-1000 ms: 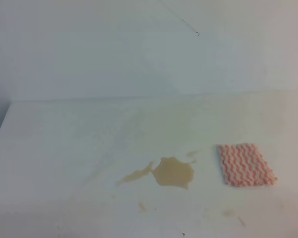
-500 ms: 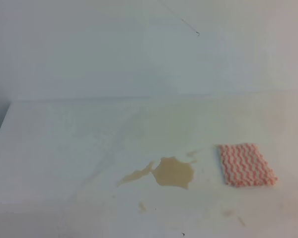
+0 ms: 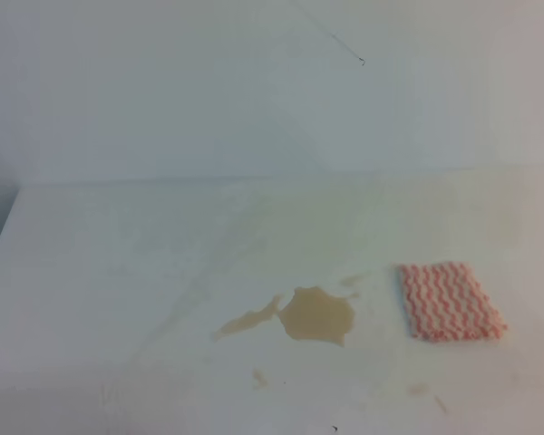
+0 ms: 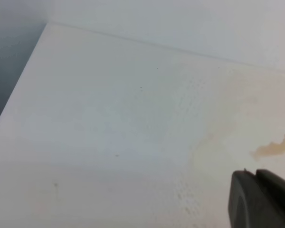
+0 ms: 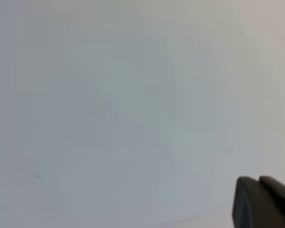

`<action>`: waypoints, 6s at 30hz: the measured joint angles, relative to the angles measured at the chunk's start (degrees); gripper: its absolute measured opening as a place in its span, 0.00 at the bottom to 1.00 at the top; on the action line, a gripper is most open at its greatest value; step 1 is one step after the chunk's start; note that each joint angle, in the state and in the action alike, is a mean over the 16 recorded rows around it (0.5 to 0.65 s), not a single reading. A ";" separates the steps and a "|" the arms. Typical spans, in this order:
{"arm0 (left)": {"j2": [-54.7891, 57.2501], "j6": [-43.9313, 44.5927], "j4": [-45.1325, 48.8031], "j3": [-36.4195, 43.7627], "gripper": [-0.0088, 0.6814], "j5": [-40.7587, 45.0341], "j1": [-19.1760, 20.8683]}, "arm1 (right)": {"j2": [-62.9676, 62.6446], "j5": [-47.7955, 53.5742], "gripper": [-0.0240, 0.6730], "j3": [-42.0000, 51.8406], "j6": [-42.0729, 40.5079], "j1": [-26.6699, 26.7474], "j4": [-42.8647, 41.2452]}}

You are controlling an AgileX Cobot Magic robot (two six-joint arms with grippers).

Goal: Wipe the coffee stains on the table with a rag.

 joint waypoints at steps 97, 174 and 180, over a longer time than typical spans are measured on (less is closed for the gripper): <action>0.00 0.00 0.00 0.00 0.01 0.00 0.00 | 114.79 45.00 0.28 -68.74 -16.89 21.45 -1.54; 0.00 0.00 0.00 0.00 0.01 0.00 0.00 | 119.76 49.50 0.04 -77.51 -20.89 30.88 1.16; 0.00 0.00 0.00 0.00 0.01 0.00 0.00 | 121.49 49.36 0.04 -78.66 -23.04 32.55 5.61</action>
